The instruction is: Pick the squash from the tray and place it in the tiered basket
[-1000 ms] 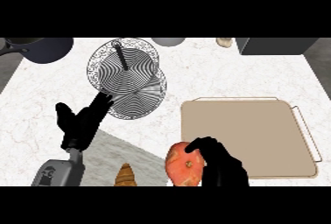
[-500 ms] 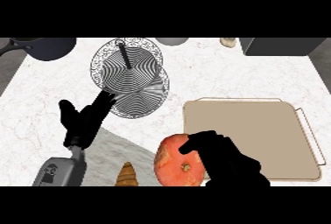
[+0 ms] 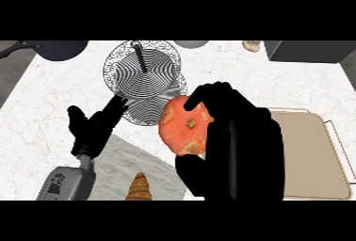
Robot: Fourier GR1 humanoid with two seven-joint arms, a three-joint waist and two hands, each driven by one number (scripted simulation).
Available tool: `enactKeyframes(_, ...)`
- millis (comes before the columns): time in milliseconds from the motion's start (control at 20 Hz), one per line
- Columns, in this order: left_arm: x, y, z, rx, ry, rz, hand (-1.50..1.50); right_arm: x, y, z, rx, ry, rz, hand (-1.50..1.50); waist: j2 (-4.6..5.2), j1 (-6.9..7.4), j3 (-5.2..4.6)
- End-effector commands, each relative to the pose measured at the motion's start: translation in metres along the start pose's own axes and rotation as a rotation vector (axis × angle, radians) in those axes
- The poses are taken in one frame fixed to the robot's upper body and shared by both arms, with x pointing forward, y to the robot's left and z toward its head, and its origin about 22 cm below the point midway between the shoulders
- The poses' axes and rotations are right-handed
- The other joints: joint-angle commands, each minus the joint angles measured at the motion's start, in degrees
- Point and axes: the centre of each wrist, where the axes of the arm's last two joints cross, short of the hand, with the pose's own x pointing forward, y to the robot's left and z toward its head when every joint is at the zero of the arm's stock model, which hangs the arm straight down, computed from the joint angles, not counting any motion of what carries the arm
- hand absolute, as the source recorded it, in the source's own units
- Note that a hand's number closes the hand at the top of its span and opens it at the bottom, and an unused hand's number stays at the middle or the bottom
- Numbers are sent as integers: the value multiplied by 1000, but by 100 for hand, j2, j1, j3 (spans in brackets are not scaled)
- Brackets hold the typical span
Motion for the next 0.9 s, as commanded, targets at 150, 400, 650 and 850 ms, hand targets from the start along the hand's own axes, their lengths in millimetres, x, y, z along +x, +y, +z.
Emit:
enactKeyframes(150,12,-1,-2,-26,-34,-25,0,37,-2,-67,9,259,-17,150,11,215,16)
enactKeyframes(400,14,-5,-8,-32,-51,-13,0,59,9,-113,26,279,-24,150,42,194,23)
enactKeyframes(650,8,-12,-10,-32,-62,-11,0,60,42,-133,46,266,-76,150,64,169,30)
enactKeyframes(850,16,-8,-4,-59,-74,-28,0,50,65,-157,56,300,-91,150,102,319,29)
